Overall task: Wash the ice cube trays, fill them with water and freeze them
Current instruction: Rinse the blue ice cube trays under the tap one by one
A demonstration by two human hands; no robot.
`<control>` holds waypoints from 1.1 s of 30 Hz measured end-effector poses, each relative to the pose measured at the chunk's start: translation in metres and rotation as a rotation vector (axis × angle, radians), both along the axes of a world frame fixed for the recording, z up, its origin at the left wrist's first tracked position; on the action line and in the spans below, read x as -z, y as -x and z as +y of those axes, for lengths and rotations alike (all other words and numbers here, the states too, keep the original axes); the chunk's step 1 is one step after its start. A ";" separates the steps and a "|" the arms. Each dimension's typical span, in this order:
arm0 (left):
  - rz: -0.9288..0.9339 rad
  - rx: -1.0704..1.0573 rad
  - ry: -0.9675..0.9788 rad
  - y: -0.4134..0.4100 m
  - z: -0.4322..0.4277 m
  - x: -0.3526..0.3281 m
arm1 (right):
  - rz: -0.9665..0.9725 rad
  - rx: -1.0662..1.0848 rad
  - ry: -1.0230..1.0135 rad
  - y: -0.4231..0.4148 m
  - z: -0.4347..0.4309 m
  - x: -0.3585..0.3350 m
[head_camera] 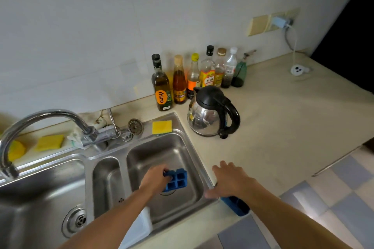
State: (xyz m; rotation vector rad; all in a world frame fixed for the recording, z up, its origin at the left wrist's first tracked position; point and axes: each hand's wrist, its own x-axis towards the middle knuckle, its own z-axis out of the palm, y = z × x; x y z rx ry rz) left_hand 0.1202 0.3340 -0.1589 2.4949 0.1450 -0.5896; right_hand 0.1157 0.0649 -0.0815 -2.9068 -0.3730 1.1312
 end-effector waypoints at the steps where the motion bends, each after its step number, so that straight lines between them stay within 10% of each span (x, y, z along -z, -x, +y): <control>1: 0.039 -0.024 0.011 -0.003 -0.001 0.004 | 0.016 -0.030 0.032 0.004 -0.003 0.004; 15: 0.139 -0.127 0.070 -0.030 0.014 0.040 | -0.238 -0.005 0.217 -0.038 -0.030 -0.002; 21: 0.198 -0.158 0.062 -0.037 0.025 0.063 | -0.381 -0.084 -0.112 -0.037 0.024 0.031; 33: 0.224 -0.088 -0.101 -0.043 0.022 0.124 | -0.396 -0.037 -0.058 -0.031 0.047 0.100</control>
